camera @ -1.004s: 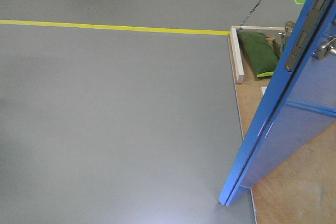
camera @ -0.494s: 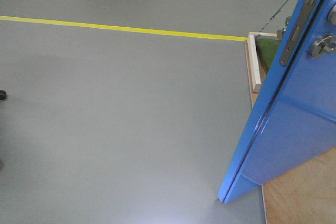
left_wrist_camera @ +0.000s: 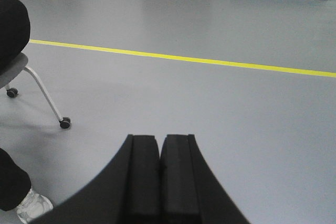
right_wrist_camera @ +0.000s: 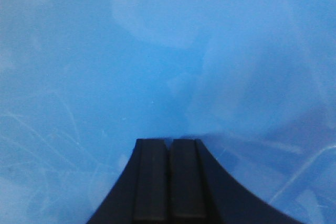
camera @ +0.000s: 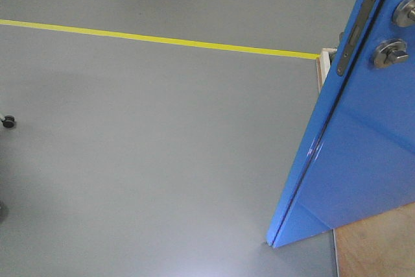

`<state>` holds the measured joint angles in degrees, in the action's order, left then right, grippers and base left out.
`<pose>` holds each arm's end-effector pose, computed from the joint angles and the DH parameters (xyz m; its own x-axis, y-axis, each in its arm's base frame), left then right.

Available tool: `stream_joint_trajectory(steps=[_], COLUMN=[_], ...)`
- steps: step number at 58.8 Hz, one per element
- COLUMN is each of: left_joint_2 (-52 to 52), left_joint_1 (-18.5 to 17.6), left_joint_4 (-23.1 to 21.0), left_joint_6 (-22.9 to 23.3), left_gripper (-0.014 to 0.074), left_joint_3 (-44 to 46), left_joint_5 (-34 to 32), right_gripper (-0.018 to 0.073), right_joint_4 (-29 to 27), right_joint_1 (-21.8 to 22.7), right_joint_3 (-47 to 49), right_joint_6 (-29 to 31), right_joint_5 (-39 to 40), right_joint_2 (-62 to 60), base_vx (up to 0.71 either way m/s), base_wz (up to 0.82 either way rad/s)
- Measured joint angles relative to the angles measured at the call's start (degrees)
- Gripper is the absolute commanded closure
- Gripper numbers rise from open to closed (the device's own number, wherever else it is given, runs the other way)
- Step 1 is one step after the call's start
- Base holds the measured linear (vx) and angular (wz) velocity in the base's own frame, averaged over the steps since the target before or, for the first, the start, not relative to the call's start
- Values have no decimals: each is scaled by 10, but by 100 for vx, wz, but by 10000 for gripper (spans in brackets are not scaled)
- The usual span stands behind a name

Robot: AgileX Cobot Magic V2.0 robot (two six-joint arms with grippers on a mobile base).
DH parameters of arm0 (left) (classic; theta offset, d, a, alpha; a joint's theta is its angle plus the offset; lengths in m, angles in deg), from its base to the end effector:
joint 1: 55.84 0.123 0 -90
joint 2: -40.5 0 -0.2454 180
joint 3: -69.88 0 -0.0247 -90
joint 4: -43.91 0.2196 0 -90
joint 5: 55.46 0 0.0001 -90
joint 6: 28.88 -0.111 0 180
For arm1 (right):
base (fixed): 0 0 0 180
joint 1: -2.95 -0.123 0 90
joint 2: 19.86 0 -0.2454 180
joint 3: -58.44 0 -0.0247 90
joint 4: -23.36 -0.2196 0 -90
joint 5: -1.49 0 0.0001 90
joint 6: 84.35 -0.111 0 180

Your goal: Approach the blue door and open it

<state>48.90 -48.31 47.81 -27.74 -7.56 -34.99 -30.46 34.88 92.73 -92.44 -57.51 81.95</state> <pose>0.0799 0.0132 0.1682 -0.2842 0.0067 -0.9588 -0.1413 0.9888 0.0488 0.3105 -0.1029 0.4399 -0.3431 0.7966 -0.4977 0.0996 0.5577 0.8241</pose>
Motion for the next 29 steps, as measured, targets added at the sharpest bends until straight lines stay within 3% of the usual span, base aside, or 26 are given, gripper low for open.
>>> stream_joint_trajectory(steps=[29], left_joint_2=[0], left_joint_1=[0], left_joint_4=[0], left_joint_6=[0], left_gripper=[524], left_joint_3=[0], left_joint_5=[0], right_gripper=[551], right_joint_4=[0], right_joint_1=[-2], right_joint_3=[0], right_joint_6=[0], right_joint_5=[6], right_joint_2=[1], base_vx=[15], base_wz=[6])
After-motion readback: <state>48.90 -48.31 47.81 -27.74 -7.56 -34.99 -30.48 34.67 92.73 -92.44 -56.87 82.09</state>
